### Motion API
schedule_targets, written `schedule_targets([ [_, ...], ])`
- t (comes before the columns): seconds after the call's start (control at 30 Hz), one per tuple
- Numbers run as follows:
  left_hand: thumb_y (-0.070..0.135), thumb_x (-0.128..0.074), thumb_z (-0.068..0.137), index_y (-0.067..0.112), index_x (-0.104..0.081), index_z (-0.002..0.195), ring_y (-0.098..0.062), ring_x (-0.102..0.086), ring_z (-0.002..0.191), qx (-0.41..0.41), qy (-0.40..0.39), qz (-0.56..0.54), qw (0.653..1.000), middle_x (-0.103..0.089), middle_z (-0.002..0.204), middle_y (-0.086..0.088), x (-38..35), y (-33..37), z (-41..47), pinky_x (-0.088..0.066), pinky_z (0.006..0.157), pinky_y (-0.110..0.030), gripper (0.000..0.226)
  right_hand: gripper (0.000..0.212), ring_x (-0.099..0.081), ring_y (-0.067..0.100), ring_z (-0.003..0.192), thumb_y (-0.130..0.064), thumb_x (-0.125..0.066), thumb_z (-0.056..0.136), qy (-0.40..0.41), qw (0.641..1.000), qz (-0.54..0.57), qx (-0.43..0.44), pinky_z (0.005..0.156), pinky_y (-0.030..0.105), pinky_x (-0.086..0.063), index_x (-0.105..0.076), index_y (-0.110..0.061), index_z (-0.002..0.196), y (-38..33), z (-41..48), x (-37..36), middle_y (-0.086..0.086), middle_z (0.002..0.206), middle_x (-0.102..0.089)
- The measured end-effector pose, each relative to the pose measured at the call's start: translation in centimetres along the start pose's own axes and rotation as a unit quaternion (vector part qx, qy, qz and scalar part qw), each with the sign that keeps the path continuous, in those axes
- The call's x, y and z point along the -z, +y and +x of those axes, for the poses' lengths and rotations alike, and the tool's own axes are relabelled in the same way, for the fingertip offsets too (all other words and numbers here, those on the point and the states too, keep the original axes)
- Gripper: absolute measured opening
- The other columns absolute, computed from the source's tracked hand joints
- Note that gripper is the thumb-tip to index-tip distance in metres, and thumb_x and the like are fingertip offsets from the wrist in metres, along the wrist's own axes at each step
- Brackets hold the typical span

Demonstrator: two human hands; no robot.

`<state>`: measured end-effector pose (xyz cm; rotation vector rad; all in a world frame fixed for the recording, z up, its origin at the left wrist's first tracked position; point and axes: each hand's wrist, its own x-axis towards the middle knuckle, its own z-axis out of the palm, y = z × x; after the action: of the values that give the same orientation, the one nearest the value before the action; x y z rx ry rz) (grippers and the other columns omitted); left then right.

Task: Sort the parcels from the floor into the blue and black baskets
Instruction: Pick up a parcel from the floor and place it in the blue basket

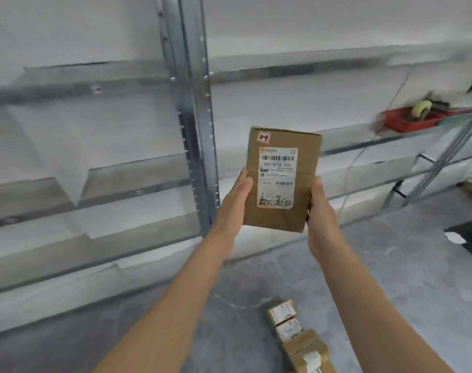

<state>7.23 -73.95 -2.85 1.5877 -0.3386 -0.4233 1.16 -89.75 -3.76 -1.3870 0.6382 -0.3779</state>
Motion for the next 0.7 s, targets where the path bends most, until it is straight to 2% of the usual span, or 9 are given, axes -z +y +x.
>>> schedule_targets([
  [0.07, 0.071, -0.033, 0.1, 0.054, -0.029, 0.156, -0.011, -0.04, 0.146, -0.017, 0.038, -0.004, 0.999, -0.042, 0.16, 0.019, 5.0, 1.0, -1.8, -0.029, 0.123, -0.051, 0.059, 0.047, -0.063, -0.004, 0.106, -0.061, -0.027, 0.11, -0.043, 0.999, -0.005, 0.009, 0.098, 0.028, -0.043, -0.067, -0.038, 0.12, -0.7, -1.3, -5.3, -0.026, 0.101, -0.073],
  [0.17, 0.061, -0.033, 0.106, 0.049, -0.031, 0.158, 0.006, -0.047, 0.132, -0.032, 0.108, -0.023, 0.993, -0.046, 0.155, 0.023, 13.3, 1.8, -5.2, -0.036, 0.117, -0.035, 0.053, 0.045, -0.062, -0.004, 0.106, -0.062, -0.029, 0.109, -0.114, 0.993, -0.012, 0.013, 0.102, 0.031, -0.043, -0.067, -0.04, 0.115, -1.0, -3.8, -14.0, -0.024, 0.106, -0.071],
  [0.27, 0.065, -0.036, 0.104, 0.048, -0.032, 0.158, 0.0, -0.038, 0.146, -0.035, 0.175, -0.029, 0.983, -0.041, 0.159, 0.023, 22.0, 1.2, -8.9, -0.026, 0.125, -0.044, 0.057, 0.047, -0.064, -0.002, 0.109, -0.065, -0.031, 0.107, -0.182, 0.983, -0.025, 0.016, 0.102, 0.032, -0.046, -0.07, -0.039, 0.112, -0.4, -7.2, -22.7, -0.025, 0.105, -0.075],
  [0.33, 0.069, -0.037, 0.102, 0.049, -0.034, 0.157, -0.002, -0.035, 0.148, -0.03, 0.207, -0.034, 0.977, -0.041, 0.16, 0.023, 27.4, 0.6, -11.7, -0.026, 0.126, -0.047, 0.058, 0.052, -0.064, 0.004, 0.119, -0.068, -0.033, 0.105, -0.221, 0.975, -0.028, 0.006, 0.11, 0.038, -0.047, -0.07, -0.038, 0.124, 0.5, -9.9, -28.1, -0.02, 0.12, -0.074],
  [0.4, 0.074, -0.037, 0.098, 0.051, -0.035, 0.155, -0.002, -0.033, 0.149, -0.025, 0.241, -0.032, 0.97, -0.04, 0.16, 0.023, 32.2, 0.0, -14.7, -0.025, 0.126, -0.048, 0.062, 0.056, -0.061, 0.008, 0.125, -0.069, -0.03, 0.106, -0.257, 0.966, -0.039, 0.0, 0.118, 0.044, -0.04, -0.066, -0.037, 0.135, 1.3, -12.8, -33.1, -0.016, 0.13, -0.071],
  [0.47, 0.083, -0.039, 0.089, 0.055, -0.036, 0.153, -0.001, -0.033, 0.149, -0.02, 0.28, -0.024, 0.96, -0.041, 0.158, 0.026, 36.6, -0.4, -17.8, -0.025, 0.126, -0.049, 0.07, 0.056, -0.061, 0.006, 0.121, -0.068, -0.026, 0.106, -0.297, 0.954, -0.047, -0.005, 0.118, 0.044, -0.037, -0.065, -0.04, 0.134, 2.3, -15.7, -37.9, -0.018, 0.125, -0.071],
  [0.53, 0.084, -0.039, 0.085, 0.056, -0.035, 0.153, 0.0, -0.033, 0.149, -0.013, 0.32, -0.026, 0.947, -0.04, 0.158, 0.028, 40.6, -0.9, -20.8, -0.024, 0.126, -0.048, 0.074, 0.052, -0.062, -0.002, 0.112, -0.066, -0.026, 0.107, -0.333, 0.941, -0.052, -0.013, 0.114, 0.04, -0.039, -0.069, -0.041, 0.124, 3.4, -18.5, -42.3, -0.025, 0.112, -0.073],
  [0.6, 0.079, -0.038, 0.089, 0.055, -0.033, 0.155, 0.0, -0.032, 0.149, -0.01, 0.358, -0.032, 0.933, -0.039, 0.159, 0.027, 44.1, -1.3, -23.8, -0.025, 0.126, -0.047, 0.07, 0.049, -0.062, -0.004, 0.109, -0.064, -0.029, 0.108, -0.366, 0.929, -0.053, -0.023, 0.113, 0.037, -0.041, -0.07, -0.04, 0.114, 4.4, -21.3, -46.5, -0.027, 0.104, -0.073],
  [0.7, 0.065, -0.033, 0.104, 0.051, -0.031, 0.157, 0.001, -0.037, 0.146, -0.015, 0.408, -0.044, 0.912, -0.041, 0.159, 0.024, 48.5, -2.2, -27.7, -0.03, 0.122, -0.039, 0.055, 0.048, -0.064, 0.001, 0.113, -0.064, -0.031, 0.108, -0.419, 0.905, -0.068, -0.03, 0.116, 0.039, -0.042, -0.071, -0.037, 0.111, 6.0, -24.7, -52.0, -0.024, 0.107, -0.075],
])
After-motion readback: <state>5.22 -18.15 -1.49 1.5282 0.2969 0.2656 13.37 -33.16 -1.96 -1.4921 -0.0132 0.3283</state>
